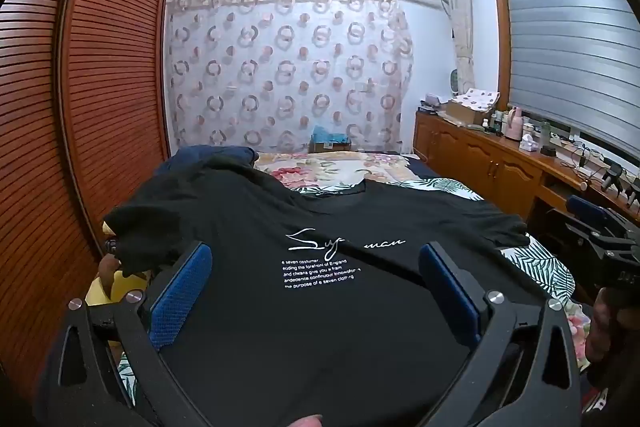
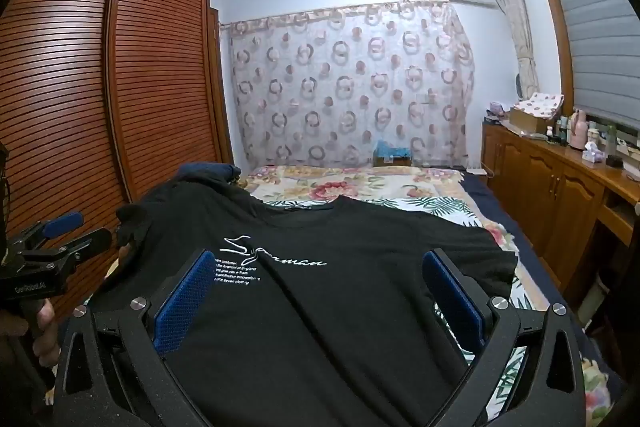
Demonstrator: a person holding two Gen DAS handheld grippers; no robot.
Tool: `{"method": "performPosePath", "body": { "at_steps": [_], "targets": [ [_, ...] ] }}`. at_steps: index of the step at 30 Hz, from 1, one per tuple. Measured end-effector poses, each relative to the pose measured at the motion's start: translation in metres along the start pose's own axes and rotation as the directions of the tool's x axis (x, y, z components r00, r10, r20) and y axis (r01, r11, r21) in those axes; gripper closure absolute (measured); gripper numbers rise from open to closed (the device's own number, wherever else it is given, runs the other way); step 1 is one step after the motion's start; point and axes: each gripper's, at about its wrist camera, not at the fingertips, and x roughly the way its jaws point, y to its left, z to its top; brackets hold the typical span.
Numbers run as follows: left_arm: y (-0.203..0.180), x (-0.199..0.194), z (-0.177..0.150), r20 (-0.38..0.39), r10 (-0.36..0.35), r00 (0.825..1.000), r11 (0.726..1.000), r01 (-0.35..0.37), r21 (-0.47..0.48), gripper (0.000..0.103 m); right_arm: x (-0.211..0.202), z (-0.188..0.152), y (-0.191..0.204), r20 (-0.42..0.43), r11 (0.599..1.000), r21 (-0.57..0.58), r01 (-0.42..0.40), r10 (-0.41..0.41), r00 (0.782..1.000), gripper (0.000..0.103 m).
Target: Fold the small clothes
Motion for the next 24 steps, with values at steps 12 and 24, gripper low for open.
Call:
{"method": "performPosePath", "body": {
  "at_steps": [12,24],
  "targets": [
    [0.0002,0.0001,-0.0002,0.004,-0.001,1.000,1.000,0.001,-0.011,0.000,0.0008,-0.0001,-0.0006,0.003,1.000,0.004,-0.003,0.003,1.000,0.000],
    [-0.0001,0.0001,-0.0004,0.009,-0.001,1.000,1.000,0.001,-0.009,0.000,0.0021,-0.0016,-0.0012,0.004,1.000,0.003,-0.002,0.002,1.000,0.000]
  ]
}}
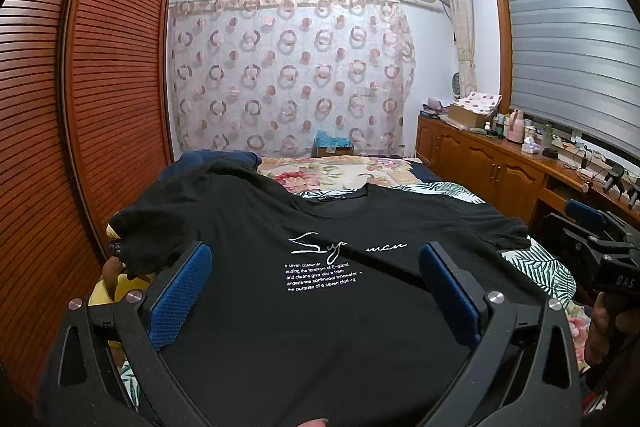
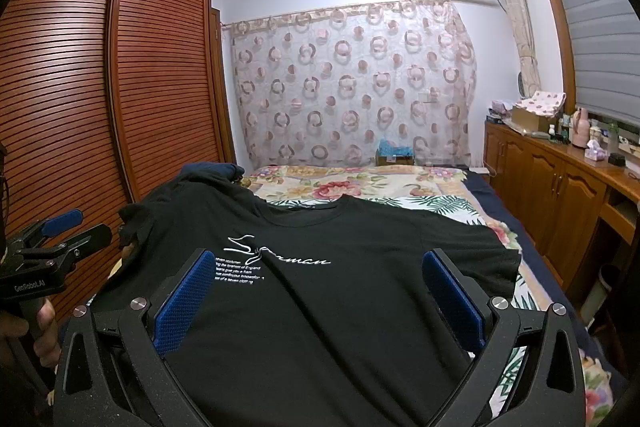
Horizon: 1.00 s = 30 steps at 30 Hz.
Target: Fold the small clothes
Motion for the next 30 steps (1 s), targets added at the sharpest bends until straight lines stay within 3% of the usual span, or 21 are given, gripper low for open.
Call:
{"method": "performPosePath", "body": {
  "at_steps": [30],
  "targets": [
    [-0.0007,-0.0005,-0.0002,0.005,0.003,1.000,1.000,-0.003,0.005,0.000,-0.0014,0.0014,0.0028,-0.002,1.000,0.004,-0.002,0.002,1.000,0.000]
  ]
}}
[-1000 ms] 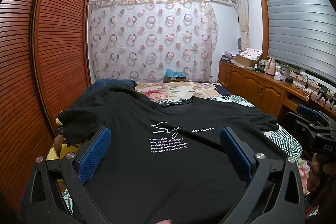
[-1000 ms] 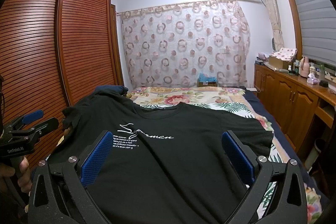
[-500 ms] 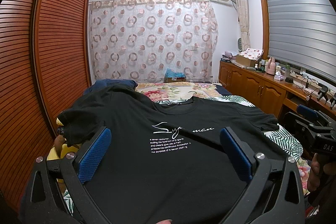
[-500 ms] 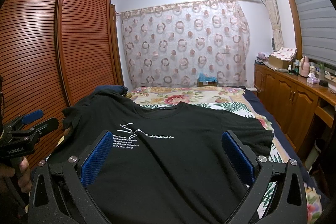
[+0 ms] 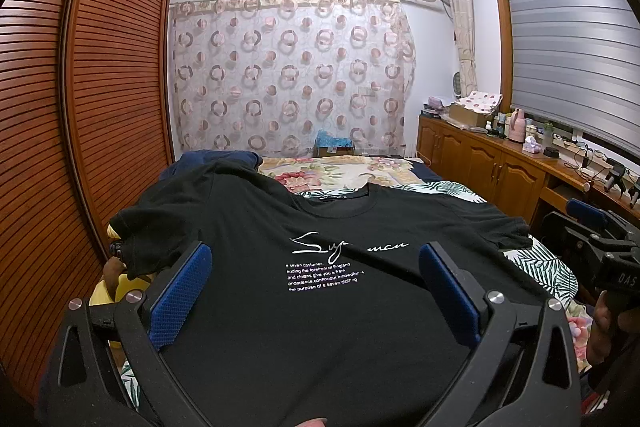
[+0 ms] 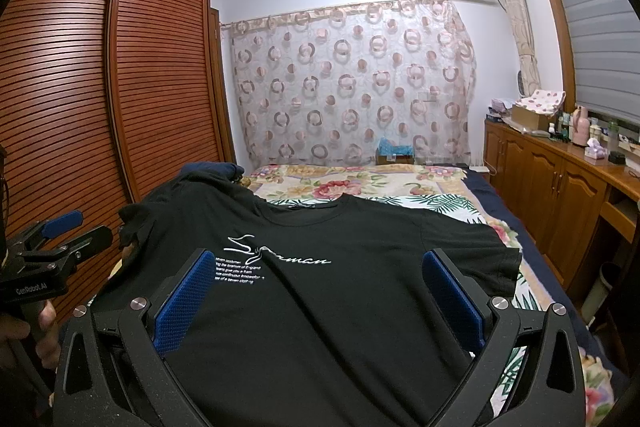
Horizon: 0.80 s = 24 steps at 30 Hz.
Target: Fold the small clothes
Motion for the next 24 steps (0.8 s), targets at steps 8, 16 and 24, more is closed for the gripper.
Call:
{"method": "performPosePath", "body": {
  "at_steps": [8,16,24],
  "targets": [
    [-0.0003,0.0000,-0.0001,-0.001,-0.001,1.000,1.000,0.001,-0.001,0.000,0.0007,0.0005,0.0000,-0.001,1.000,0.000,0.000,0.000,1.000,0.000],
    [-0.0001,-0.0001,0.0000,0.001,0.001,1.000,1.000,-0.001,0.001,0.000,0.0012,-0.0012,0.0008,-0.002,1.000,0.002,0.000,0.000,1.000,0.000],
    [-0.0002,-0.0001,0.0000,0.002,0.000,1.000,1.000,0.000,0.002,0.000,0.0016,-0.0007,0.0011,-0.002,1.000,0.003,0.001,-0.001,1.000,0.000]
  ]
}}
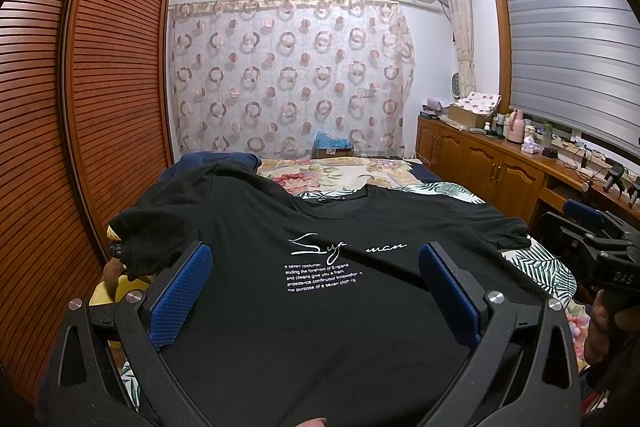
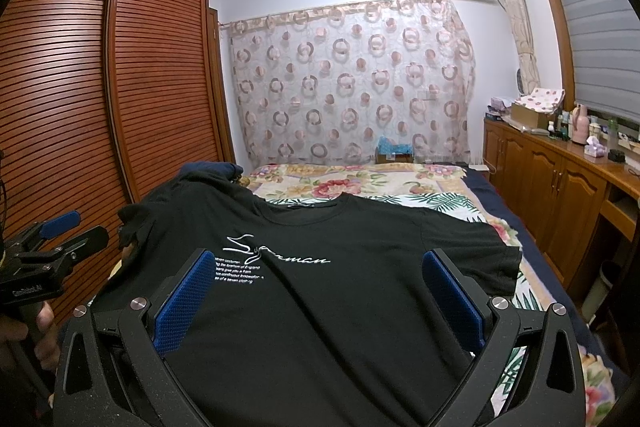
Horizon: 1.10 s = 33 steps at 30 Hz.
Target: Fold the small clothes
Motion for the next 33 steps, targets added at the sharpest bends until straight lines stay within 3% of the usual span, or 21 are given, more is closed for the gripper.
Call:
{"method": "performPosePath", "body": {
  "at_steps": [15,20,33],
  "targets": [
    [0.000,0.001,-0.001,-0.004,-0.004,1.000,1.000,0.004,-0.003,0.000,0.000,-0.001,-0.001,-0.001,1.000,0.002,-0.003,0.003,1.000,0.000],
    [0.022,0.003,0.009,-0.027,0.014,1.000,1.000,-0.014,-0.008,0.000,0.004,-0.007,-0.003,-0.007,1.000,0.006,-0.019,0.019,1.000,0.000],
    [0.091,0.031,-0.016,-0.100,0.077,0.992,0.994,-0.084,-0.067,0.000,0.046,-0.009,-0.010,-0.060,0.997,-0.041,-0.070,0.067,0.996,0.000]
  ]
}}
